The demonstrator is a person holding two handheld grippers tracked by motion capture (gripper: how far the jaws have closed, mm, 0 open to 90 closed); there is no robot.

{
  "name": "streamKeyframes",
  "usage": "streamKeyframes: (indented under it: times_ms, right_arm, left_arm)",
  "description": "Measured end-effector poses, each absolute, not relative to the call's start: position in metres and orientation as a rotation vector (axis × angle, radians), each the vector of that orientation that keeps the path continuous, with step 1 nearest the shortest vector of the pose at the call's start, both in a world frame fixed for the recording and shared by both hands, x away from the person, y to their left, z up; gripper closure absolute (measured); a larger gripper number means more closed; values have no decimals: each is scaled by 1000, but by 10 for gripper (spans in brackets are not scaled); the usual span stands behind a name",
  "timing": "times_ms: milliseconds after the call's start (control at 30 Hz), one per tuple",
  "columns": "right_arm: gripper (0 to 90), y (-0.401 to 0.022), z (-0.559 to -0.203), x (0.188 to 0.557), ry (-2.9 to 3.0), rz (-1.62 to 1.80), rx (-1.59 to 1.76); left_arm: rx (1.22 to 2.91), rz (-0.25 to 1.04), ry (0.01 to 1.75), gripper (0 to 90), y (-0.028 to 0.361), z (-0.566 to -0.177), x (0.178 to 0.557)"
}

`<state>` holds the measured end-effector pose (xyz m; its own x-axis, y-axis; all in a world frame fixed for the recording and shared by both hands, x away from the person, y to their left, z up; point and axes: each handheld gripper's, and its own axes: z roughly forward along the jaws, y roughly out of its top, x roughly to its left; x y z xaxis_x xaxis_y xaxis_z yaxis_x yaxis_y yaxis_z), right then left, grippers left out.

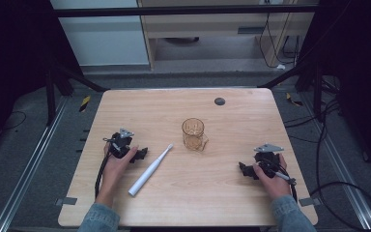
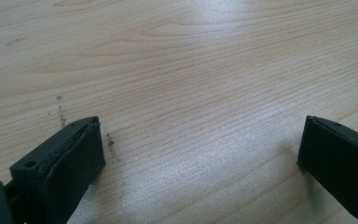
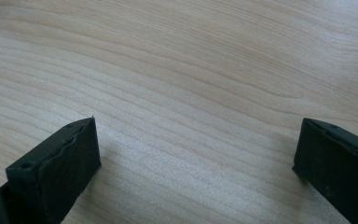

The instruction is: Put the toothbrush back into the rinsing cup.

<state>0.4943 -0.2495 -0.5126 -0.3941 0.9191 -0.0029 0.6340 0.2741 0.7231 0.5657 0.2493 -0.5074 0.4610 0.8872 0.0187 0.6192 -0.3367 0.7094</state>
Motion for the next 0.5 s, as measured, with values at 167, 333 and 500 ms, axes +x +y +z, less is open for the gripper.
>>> streamKeyframes:
  times_ms: [167, 333, 500]
  right_arm:
    - [4, -250, -513, 496, 2133, 906, 1393]
    - [4, -250, -513, 496, 2132, 907, 1392]
    - [4, -249, -513, 496, 2129, 906, 1396]
  left_arm:
    - [2075, 554, 1251, 0, 248, -507, 562]
    - [2078, 549, 1249, 0, 247, -507, 558]
    - [2052, 583, 1239, 61, 245, -495, 551]
